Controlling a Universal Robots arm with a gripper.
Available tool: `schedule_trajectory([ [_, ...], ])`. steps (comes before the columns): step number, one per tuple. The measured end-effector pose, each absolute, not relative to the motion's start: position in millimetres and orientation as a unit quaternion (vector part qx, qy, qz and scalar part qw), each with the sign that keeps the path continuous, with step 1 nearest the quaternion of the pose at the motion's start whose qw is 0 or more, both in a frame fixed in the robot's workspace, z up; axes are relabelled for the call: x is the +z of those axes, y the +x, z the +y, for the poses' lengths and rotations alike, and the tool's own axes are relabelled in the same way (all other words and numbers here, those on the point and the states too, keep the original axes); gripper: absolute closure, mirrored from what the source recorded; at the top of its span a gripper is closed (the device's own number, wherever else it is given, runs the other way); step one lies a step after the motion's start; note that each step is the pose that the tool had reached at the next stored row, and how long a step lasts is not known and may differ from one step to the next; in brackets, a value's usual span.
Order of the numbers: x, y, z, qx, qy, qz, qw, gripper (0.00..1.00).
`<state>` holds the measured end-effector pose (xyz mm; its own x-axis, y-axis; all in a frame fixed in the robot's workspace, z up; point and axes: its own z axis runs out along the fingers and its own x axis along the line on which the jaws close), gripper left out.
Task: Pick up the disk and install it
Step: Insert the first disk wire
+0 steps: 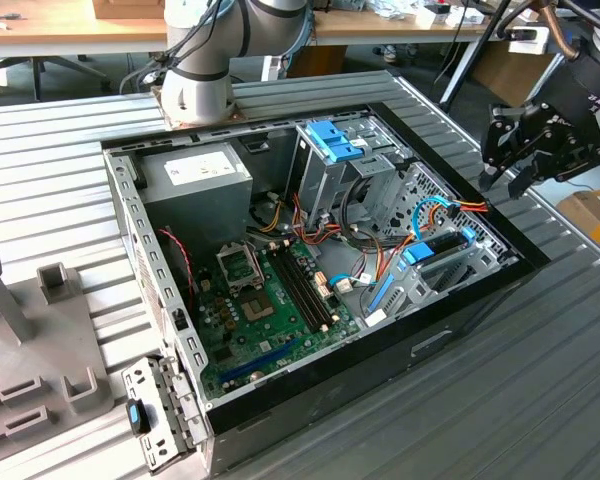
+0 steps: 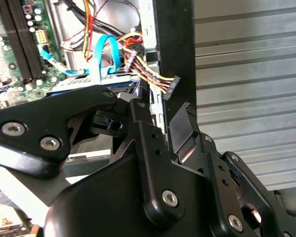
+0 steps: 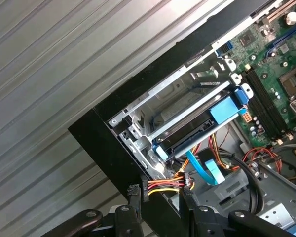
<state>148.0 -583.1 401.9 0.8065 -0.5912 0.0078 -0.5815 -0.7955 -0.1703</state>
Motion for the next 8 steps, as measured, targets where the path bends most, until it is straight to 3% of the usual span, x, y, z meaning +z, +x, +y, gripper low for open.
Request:
schedule_trajectory([
  [8, 399.3, 148.2, -583.3, -0.039, -0.947, 0.309, 0.084, 0.56],
])
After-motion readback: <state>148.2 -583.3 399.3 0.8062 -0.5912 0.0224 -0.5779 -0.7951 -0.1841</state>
